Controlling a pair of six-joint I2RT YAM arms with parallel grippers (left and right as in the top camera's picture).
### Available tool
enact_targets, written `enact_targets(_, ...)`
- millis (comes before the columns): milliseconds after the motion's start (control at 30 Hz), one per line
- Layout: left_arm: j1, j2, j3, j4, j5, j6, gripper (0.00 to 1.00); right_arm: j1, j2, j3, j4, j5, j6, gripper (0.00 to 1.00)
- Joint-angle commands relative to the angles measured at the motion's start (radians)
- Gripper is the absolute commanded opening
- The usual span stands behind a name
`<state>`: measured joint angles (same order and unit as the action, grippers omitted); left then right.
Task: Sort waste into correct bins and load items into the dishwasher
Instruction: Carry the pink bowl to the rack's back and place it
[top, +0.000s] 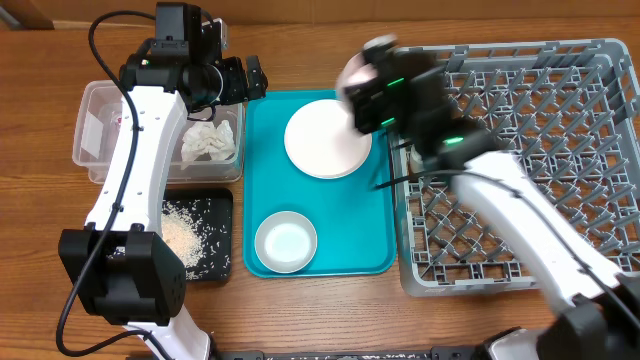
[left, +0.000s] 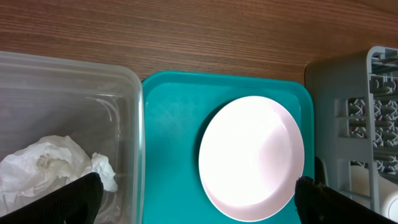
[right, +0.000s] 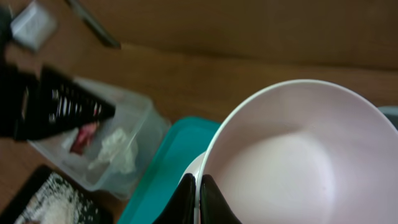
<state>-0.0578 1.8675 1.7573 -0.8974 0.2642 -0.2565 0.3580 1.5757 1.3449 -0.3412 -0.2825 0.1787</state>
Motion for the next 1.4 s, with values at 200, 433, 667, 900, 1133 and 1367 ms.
enact_targets(200, 0.007, -0.024, 0.018, 0.001, -0.01, -0.006, 1.0, -0.497, 0.065, 0.018, 0.062, -0.756, 0.142, 0.04)
enact_targets(433, 0.007, -0.024, 0.018, 0.0, -0.01, -0.006, 1.0, -0.676, 0.276, 0.018, 0.135, -1.007, 0.167, 0.04)
enact_targets(667, 0.007, -0.024, 0.018, 0.0, -0.01, -0.006, 1.0, -0.696, 0.393, 0.018, 0.199, -1.133, 0.179, 0.04)
enact_targets(900, 0.007, -0.024, 0.018, 0.0, -0.01, -0.006, 1.0, -0.696, 0.422, 0.018, 0.198, -1.072, 0.27, 0.04)
enact_targets(1133, 0.007, -0.024, 0.018, 0.001, -0.01, -0.006, 1.0, -0.7, 0.422, 0.018, 0.151, -0.886, 0.304, 0.04)
enact_targets(1367, 0.007, -0.024, 0.018, 0.001, -0.01, -0.006, 1.0, -0.734, 0.422, 0.018, 0.124, -0.818, 0.286, 0.05)
